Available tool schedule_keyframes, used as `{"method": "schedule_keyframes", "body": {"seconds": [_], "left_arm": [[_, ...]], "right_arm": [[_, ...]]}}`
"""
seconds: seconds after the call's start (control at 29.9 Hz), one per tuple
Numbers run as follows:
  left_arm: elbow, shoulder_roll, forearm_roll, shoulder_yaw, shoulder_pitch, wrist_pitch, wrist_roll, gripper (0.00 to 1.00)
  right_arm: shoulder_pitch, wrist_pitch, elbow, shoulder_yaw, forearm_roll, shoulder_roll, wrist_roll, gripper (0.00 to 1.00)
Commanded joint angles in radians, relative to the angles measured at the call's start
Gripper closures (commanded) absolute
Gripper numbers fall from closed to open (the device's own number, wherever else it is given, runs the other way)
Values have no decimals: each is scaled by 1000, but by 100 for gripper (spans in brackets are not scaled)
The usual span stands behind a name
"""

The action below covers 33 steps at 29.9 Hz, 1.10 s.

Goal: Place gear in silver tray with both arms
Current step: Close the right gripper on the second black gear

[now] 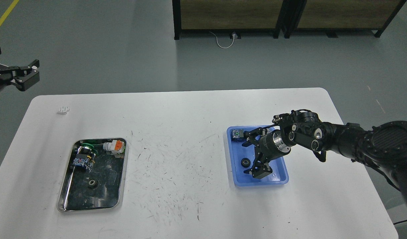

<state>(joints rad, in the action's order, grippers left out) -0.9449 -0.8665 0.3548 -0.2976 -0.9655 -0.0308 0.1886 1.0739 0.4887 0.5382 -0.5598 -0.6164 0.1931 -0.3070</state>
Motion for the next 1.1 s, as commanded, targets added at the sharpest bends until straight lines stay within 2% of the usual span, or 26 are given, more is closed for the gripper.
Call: {"method": "schedule_keyframes", "body": {"seconds": [0.0,0.37,0.77,1.07], "left_arm": [[-2,-8,0,-2,-4,-1,0,2],[-2,-17,-2,-2,-10,-3,0,2],[-2,-15,-2,0,-10,-1,-1,2],[-2,-17,-2,0,-10,-1,-1,2]], "right_arm": [[-14,0,-32,0,3,-30,0,1],[-12,0,-49,0,9,-60,0,7],[-15,0,-49,0,12,-31,0,7],[-19,0,-50,1,12,-40,0,18]]}}
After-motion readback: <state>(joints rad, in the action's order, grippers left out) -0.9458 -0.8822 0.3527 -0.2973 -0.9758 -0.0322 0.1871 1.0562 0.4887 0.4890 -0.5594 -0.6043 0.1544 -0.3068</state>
